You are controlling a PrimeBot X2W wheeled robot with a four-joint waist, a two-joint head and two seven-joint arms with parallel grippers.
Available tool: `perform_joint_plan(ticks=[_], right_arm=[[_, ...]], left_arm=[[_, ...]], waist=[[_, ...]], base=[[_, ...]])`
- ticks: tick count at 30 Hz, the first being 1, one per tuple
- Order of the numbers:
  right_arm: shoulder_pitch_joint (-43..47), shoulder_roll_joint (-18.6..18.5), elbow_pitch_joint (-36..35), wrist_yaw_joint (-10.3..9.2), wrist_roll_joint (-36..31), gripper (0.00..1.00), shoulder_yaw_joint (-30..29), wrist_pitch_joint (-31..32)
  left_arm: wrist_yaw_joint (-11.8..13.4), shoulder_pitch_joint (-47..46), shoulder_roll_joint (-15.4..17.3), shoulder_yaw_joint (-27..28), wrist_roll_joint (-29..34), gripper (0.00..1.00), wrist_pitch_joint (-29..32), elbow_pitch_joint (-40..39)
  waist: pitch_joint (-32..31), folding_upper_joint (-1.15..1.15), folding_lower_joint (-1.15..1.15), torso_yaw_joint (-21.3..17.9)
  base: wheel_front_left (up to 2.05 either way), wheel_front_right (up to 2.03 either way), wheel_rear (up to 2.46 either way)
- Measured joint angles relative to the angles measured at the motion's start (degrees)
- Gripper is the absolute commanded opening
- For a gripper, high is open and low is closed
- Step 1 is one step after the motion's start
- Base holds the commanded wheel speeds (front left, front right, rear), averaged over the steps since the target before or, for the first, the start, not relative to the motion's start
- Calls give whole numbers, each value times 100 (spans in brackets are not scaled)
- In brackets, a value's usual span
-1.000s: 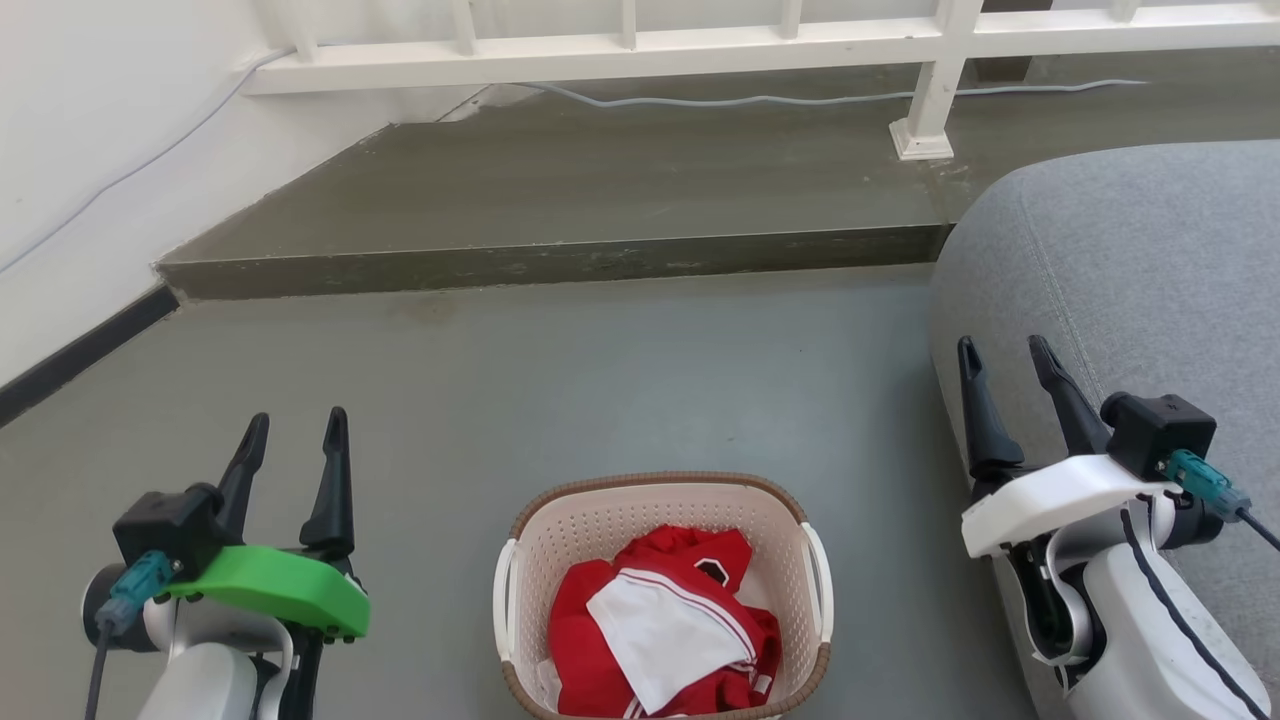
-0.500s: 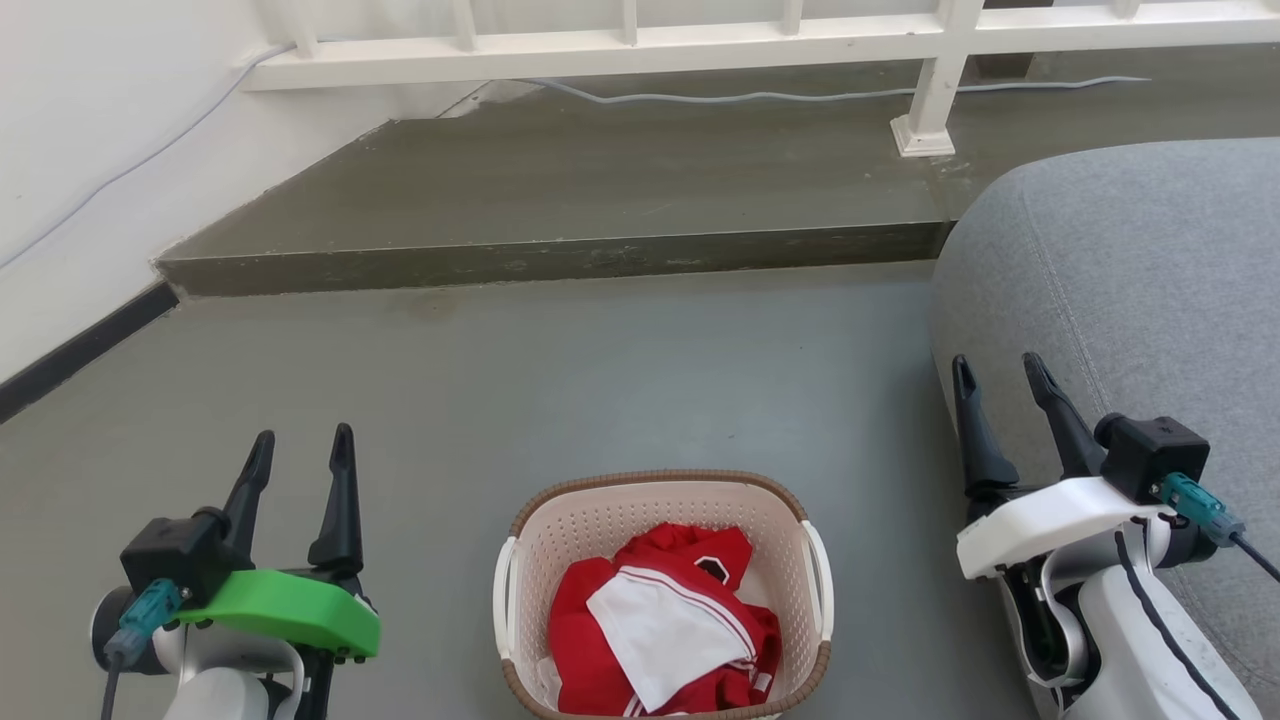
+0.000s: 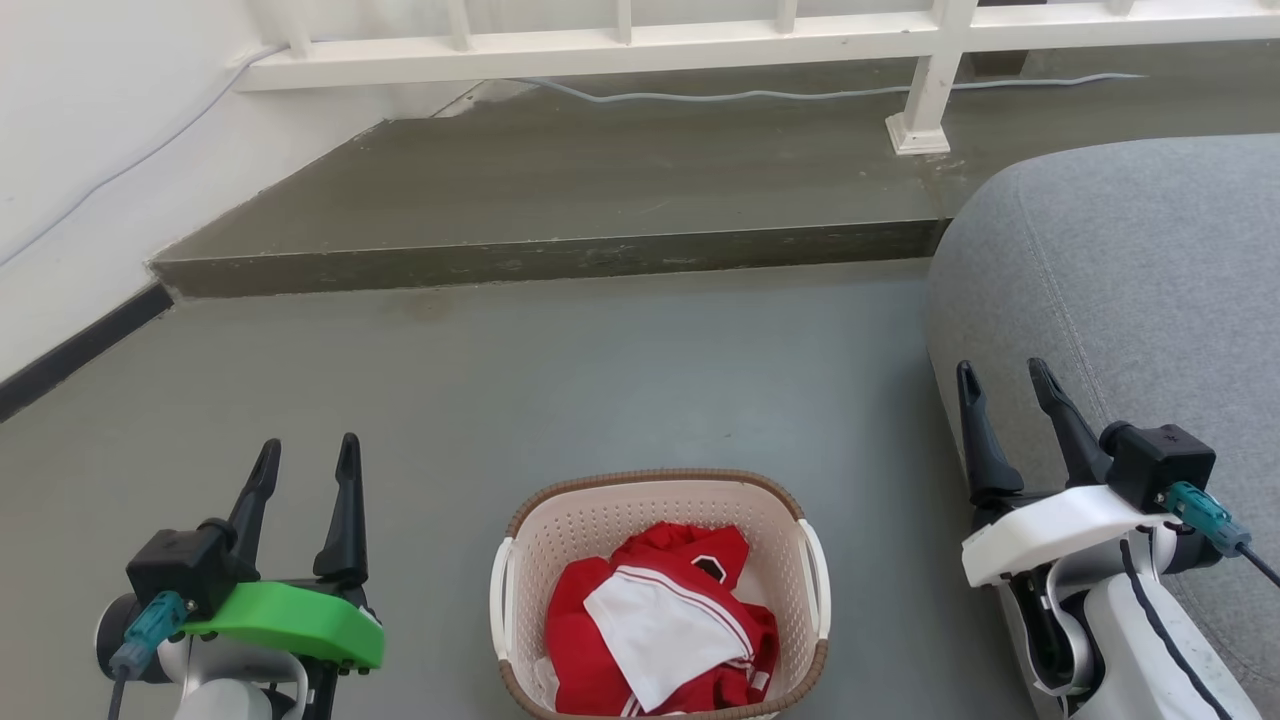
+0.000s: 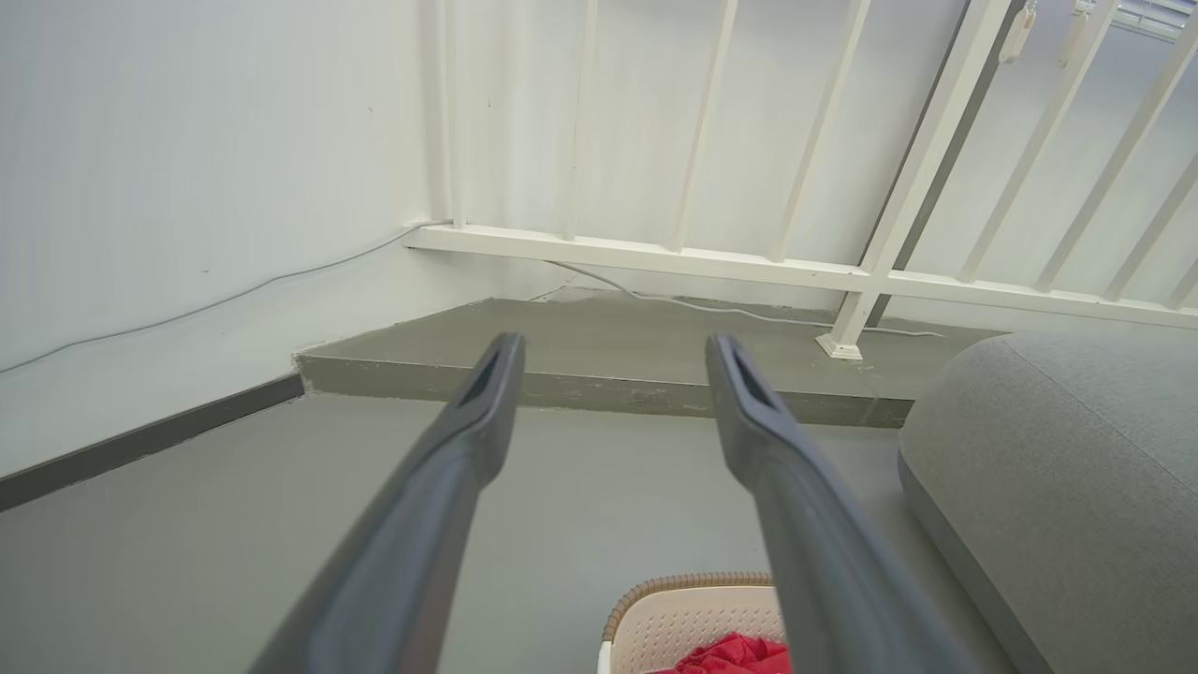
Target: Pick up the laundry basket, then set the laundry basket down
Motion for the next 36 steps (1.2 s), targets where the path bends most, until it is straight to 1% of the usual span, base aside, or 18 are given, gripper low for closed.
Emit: perform_joint_plan(ticks=[3, 6, 11, 13, 19, 21, 22, 28, 36], right_arm=[[0, 21, -3, 4, -38, 100, -13, 0], [2, 35, -8, 52, -51, 100, -43, 0], [12, 87, -10, 56, -90, 100, -92, 0], [15, 103, -10, 99, -103, 100, -108, 0], [23, 132, -14, 115, -145, 100, -143, 0], [25, 143, -16, 152, -153, 100, -152, 0], [26, 149, 7, 152, -156, 0, -148, 1], [249, 204, 238, 151, -92, 0, -145, 21], [236, 243, 248, 182, 387, 0, -304, 169]], left_arm=[[-27, 2, -18, 34, 45, 100, 0, -1], [-67, 6, -34, 81, 55, 100, 0, -3], [-115, 25, -62, 133, 96, 100, 0, -3], [-118, 27, -80, 147, 104, 100, 0, -3], [-168, 73, -154, 185, 198, 100, 0, -4], [-176, 91, -158, 185, 210, 100, 0, -4], [-172, 97, -163, 177, 210, 0, 5, 15], [-171, 227, -237, 143, 162, 0, 22, 253], [-171, 226, -244, 283, -355, 0, 221, 347]], waist=[[1, 0, 0, -12], [5, 0, 0, -20], [14, 0, 0, -26], [18, 0, 0, -26], [31, 0, 0, -28], [38, 0, 0, -29], [41, 0, 0, -30], [39, 0, 0, -28], [19, 0, 0, -9]], base=[[0, 0, 0], [0, 0, 0], [0, 0, 0], [0, 0, 0], [0, 0, 0], [0, 0, 0], [0, 0, 0], [0, 0, 0], [0, 0, 0]])
